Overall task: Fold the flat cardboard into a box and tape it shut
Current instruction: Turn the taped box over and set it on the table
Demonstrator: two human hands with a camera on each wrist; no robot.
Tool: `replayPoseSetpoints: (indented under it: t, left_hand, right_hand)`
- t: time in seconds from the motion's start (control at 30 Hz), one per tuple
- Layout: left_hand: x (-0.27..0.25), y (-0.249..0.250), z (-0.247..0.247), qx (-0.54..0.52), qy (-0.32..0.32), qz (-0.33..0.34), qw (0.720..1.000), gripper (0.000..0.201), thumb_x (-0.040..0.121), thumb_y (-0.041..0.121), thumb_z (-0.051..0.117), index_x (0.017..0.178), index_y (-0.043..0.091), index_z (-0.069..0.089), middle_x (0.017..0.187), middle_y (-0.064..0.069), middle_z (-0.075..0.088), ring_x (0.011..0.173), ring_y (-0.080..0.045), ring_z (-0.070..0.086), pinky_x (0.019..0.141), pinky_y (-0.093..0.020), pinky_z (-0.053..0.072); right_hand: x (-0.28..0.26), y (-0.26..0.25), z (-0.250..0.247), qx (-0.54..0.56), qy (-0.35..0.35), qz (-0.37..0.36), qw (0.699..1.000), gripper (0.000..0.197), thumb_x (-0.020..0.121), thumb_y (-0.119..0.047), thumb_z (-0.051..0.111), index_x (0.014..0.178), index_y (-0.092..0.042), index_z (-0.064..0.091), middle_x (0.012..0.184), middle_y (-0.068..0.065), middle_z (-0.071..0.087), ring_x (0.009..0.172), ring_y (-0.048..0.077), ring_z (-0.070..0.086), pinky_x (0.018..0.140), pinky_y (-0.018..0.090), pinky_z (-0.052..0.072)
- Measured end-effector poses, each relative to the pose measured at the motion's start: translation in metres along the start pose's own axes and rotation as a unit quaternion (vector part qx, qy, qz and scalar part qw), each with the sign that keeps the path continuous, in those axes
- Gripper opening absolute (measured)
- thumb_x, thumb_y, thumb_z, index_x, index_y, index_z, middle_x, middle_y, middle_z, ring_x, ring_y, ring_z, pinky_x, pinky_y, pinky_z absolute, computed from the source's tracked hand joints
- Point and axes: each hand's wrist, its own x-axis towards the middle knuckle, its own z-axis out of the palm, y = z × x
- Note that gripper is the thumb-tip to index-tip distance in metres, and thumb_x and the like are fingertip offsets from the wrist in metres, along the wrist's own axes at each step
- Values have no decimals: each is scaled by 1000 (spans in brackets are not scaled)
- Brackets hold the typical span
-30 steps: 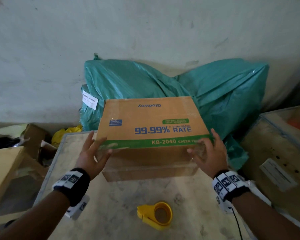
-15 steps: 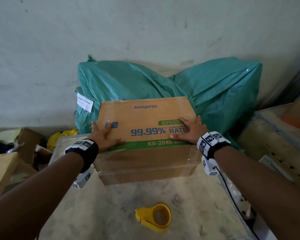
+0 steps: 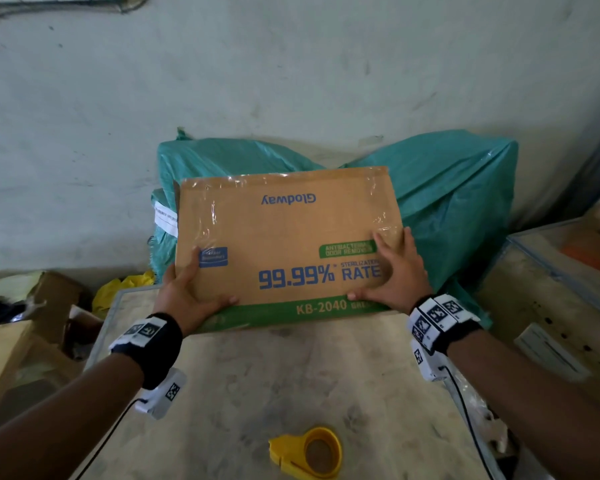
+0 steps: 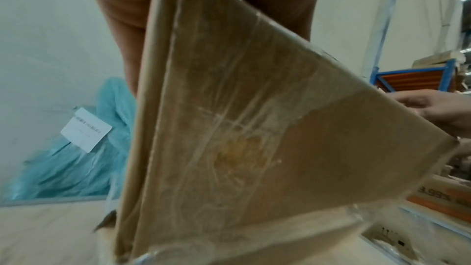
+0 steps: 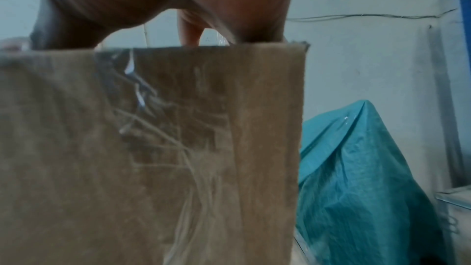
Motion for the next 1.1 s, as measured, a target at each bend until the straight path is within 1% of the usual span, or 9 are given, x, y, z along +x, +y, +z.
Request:
replayPoseSetpoints:
  t: [0.17,0.27,0.33,0.43,0.6,0.73,0.83,0.97,1.1]
  left_hand:
    - [-9,-9,12,6,27,34,999,138,50,46,91,146,52,-8,157,-9,4,143,-37,20,115,-47,29]
    - [-16,-23,33,-14,36,6,999,146,50,33,94,146,50,-15,155,-13,6,140,-38,25,115,-45,29]
    - [-23,-37,49,-43,38,-16,998,151,50,24,95,140,57,-22,153,-11,11,135,-41,36,108,-51,40]
    - [-37,-51,61,-47,33,-15,998,151,50,20,95,140,59,-20,151,-6,12,127,-41,46,99,-50,49]
    - [-52,-55,58,-64,31,-15,997,141,61,20,90,137,59,-22,152,-8,14,134,-37,37,103,-48,45]
    - [-53,-40,43,-108,98,27,989,135,63,20,89,152,31,-12,155,-13,19,134,-22,31,103,-36,39]
    - [-49,-34,29,-111,146,46,982,131,62,24,89,152,35,-4,150,-14,31,131,-24,38,103,-40,42]
    - [-51,-42,22,-102,122,61,985,125,60,30,89,151,44,3,153,-8,29,137,-31,37,100,-56,47]
    - [-53,-30,14,-71,130,114,982,116,61,34,88,153,30,18,156,-10,24,139,-30,34,105,-49,43]
  right_hand:
    - [-17,18,32,-29,6,-32,999,151,43,-59,93,150,-52,-14,158,15,-36,149,48,5,118,61,23]
    - [-30,26,58,-46,40,-32,998,156,46,-53,94,144,-54,-27,159,21,-32,151,46,5,115,63,28]
    - [-39,33,72,-55,51,-30,997,156,47,-50,95,144,-53,-28,159,22,-30,150,47,8,114,64,30]
    - [-55,48,87,-61,51,-21,997,148,55,-45,93,148,-50,-23,160,23,-26,147,48,15,109,66,35]
    - [-73,59,88,-44,89,-56,994,126,71,-37,85,157,-37,-7,162,30,-11,146,51,17,106,68,37]
    - [-70,44,67,2,146,-67,987,116,74,-58,75,159,-24,3,162,30,-9,147,48,15,112,64,28]
    - [-67,34,51,44,185,-76,979,117,71,-69,69,159,-22,8,164,26,-6,150,43,10,116,60,26]
    - [-68,30,44,4,194,-74,978,115,64,-72,71,157,-23,23,164,25,-4,149,44,13,111,67,31]
    - [-64,18,30,-115,181,-79,974,109,70,-84,56,156,-23,27,164,25,-7,148,45,14,109,67,26]
